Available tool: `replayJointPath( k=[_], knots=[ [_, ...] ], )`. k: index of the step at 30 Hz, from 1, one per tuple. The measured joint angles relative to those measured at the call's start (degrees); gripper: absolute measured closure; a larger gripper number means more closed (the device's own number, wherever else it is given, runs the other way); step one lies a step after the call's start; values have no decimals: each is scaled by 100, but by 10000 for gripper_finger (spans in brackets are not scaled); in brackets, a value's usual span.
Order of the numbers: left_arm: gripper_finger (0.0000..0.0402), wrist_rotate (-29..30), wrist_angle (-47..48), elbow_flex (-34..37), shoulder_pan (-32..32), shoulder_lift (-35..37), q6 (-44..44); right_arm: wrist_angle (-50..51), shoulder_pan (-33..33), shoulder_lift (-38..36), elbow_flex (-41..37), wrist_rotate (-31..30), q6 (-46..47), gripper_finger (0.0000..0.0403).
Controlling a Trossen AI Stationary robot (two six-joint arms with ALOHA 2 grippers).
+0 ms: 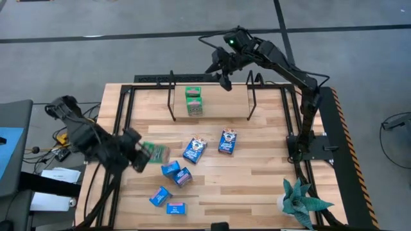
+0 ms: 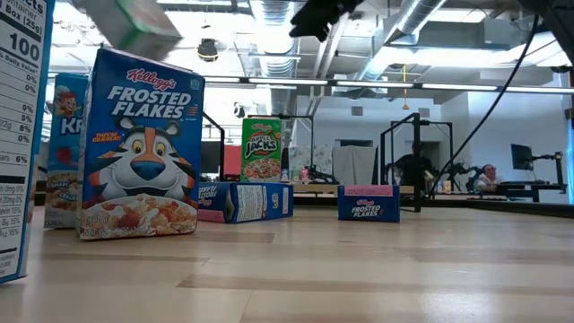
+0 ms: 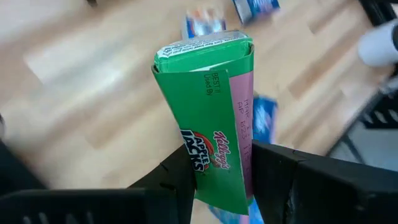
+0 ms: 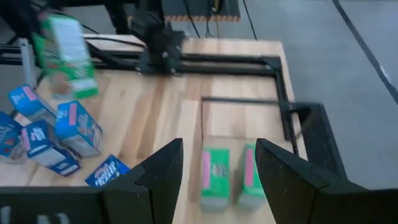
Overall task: Stack cereal on shelf
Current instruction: Put the green cereal box on the shelf aligned with the other green cereal box
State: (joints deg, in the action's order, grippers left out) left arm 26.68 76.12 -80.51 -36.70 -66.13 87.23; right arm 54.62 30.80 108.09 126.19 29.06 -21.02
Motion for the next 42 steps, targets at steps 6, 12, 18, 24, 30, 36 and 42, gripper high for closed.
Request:
replayJointPath(
  k=[6, 12, 18, 24, 30, 36, 42],
  knots=[
    [291, 106, -127, 0, 1132, -15, -1832, -142, -253, 0, 0, 167, 37, 177],
    [292, 93, -875, 0, 2246, -26, -3905, -328, -510, 0, 0, 132, 168, 157],
    [292, -245, -1649, 0, 3128, -29, -5662, -646, -699, 0, 0, 131, 168, 124],
    [292, -467, -2143, 0, 3804, -59, -6935, -736, -941, 0, 0, 105, 168, 106],
    [292, -1090, -2638, 0, 4329, -60, -7911, -971, -1101, 0, 0, 103, 347, 106],
    [292, -1409, -2771, 0, 4617, -65, -8335, -1235, -1098, 0, 0, 83, 603, 106],
    [292, -1561, -2819, 2, 4696, -176, -8520, -1371, -1127, 0, 0, -578, 745, 106]
  ],
)
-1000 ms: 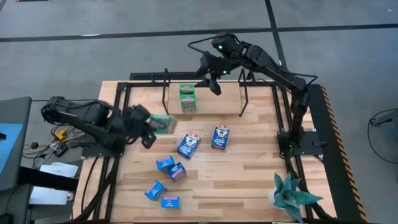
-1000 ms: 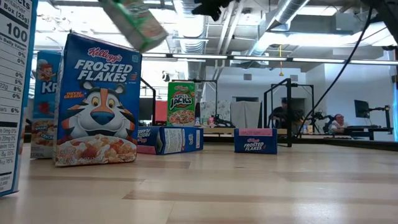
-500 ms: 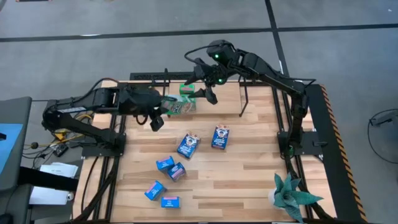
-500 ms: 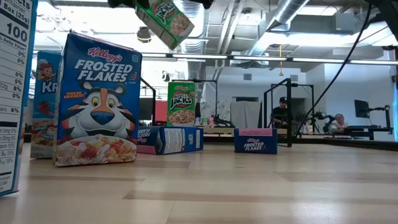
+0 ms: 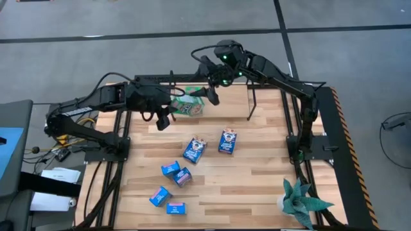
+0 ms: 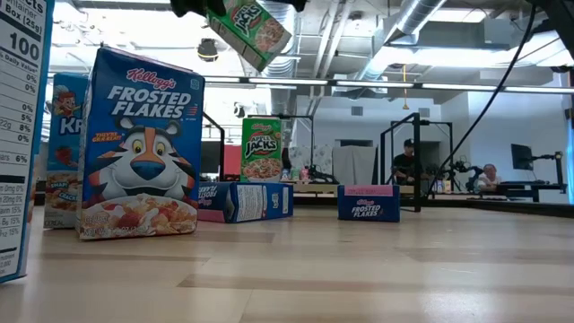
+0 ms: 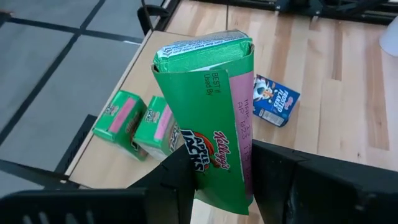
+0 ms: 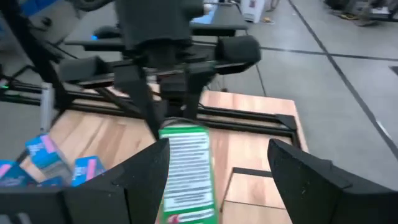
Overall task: Stack cereal on shelf
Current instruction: Put the green cereal box on the shelf aligned with the other green cereal box
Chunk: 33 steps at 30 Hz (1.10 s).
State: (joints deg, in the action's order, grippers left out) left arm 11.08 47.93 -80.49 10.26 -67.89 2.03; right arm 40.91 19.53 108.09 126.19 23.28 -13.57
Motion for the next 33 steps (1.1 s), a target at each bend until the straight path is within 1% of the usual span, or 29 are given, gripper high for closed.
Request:
replayJointPath(
  k=[4, 11, 14, 15, 17, 21, 23, 27, 30, 33],
  knots=[
    [292, -29, 14, -2, -2, -117, -10, 15, -18, 0, 0, -97, -117, 106],
    [292, -7, -51, -2, 0, -217, -141, -20, -202, 0, 0, -100, -1372, 106],
    [292, 32, -174, -2, 26, -213, -215, -51, -209, 2, 0, -213, -2114, 106],
    [292, 44, -186, -2, 26, -213, -228, -50, -233, 2, 0, -294, -2201, 106],
    [292, 75, -144, -2, 26, -213, -231, -26, -288, 2, 0, -520, -2099, 106],
    [292, 149, -152, -2, 26, -213, -292, -71, -275, 4, 0, -555, -1635, 106],
    [292, 184, -152, -2, 26, -213, -309, 27, -207, 4, 0, -543, -1543, 102],
    [292, 272, -152, -2, 26, -213, -326, 121, -146, 7, -3, -552, -1531, 73],
    [292, 279, -152, -2, 26, -213, -399, 43, -210, 4, -3, -554, -1484, 43],
    [292, 320, -152, -2, 26, -213, -445, 28, -288, 4, -2, -557, -1344, 23]
  ],
)
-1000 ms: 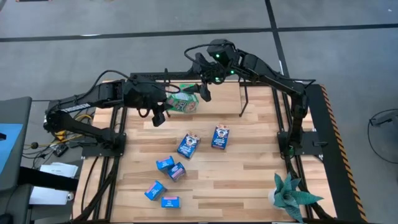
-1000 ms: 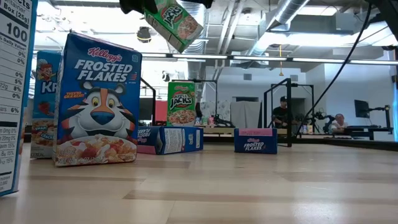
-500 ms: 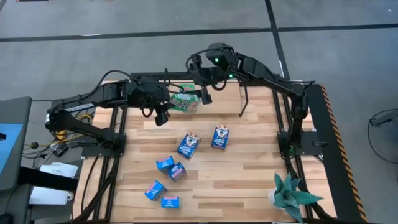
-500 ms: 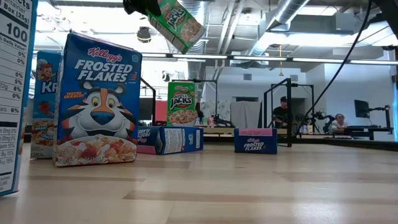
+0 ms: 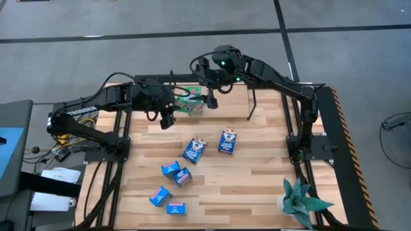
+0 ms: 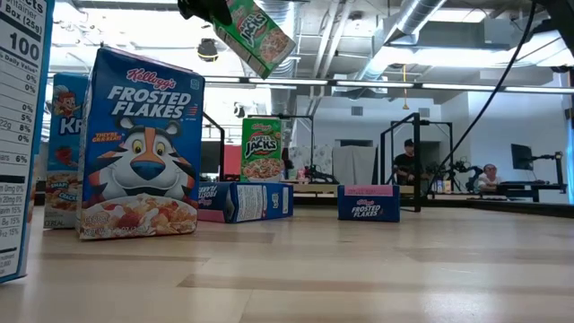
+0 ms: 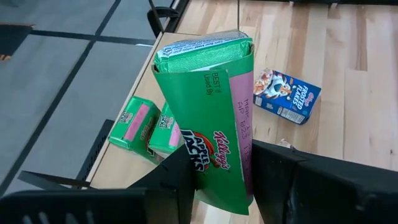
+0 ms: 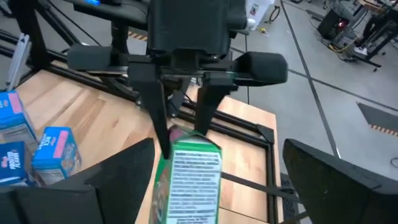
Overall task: Stack cereal on shelf
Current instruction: Put the green cereal box on the shelf aligned with the other green cereal box
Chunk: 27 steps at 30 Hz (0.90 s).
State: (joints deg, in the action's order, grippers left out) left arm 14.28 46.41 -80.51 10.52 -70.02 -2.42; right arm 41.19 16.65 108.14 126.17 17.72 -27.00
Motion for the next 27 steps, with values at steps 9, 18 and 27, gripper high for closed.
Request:
replayJointPath(
  k=[9, 18, 27],
  knots=[
    [292, 8, 3, 0, 2, -48, 0, 28, -159, 476, -4, -13, 90, 19],
    [292, -8, 10, 0, 2, -46, -58, -13, -62, 472, -1, 30, 114, 19],
    [292, -21, 8, 0, 2, -46, -98, 85, -18, 650, -7, 248, 199, 19]
  ],
)
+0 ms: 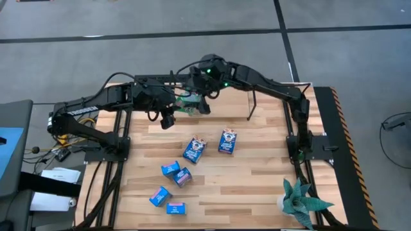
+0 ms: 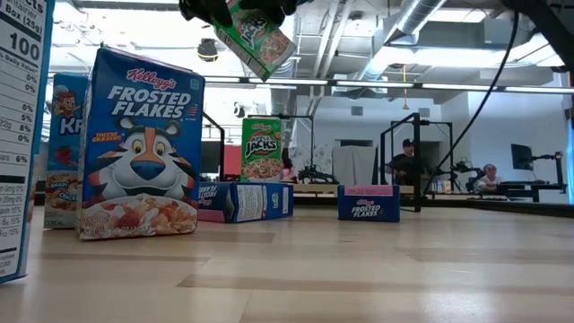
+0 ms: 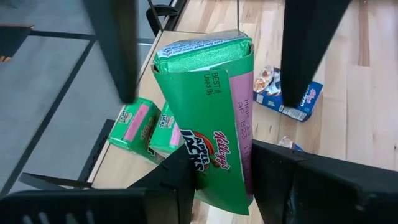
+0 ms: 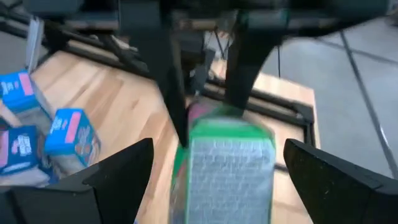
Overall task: Stack cereal on shelf
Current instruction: Put the green cereal box on the shelf aligned with the other green cereal box
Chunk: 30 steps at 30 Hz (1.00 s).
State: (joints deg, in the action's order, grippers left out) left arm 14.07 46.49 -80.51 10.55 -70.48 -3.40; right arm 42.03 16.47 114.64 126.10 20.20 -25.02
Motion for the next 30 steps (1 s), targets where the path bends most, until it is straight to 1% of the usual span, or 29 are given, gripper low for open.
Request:
replayJointPath(
  k=[2, 4, 9, 14, 22, 30],
  knots=[
    [292, -21, -4, 0, 0, 0, -7, -136, -2, 80, 22, 60, 18, 20],
    [292, -24, -2, 0, 0, 0, -7, -18, 9, 104, 3, 64, 89, 20],
    [292, -24, 22, 0, -2, 0, -38, -197, 9, 86, 9, 71, 79, 30],
    [292, -22, 27, 0, 0, -9, -92, -178, 80, 69, 9, 90, 133, 40],
    [292, -73, 66, 2, -2, -229, -286, -100, 83, 75, 9, 110, 149, 54],
    [292, -57, 111, 2, -2, -272, -267, -30, 89, 80, 9, 110, 122, 69]
  ],
)
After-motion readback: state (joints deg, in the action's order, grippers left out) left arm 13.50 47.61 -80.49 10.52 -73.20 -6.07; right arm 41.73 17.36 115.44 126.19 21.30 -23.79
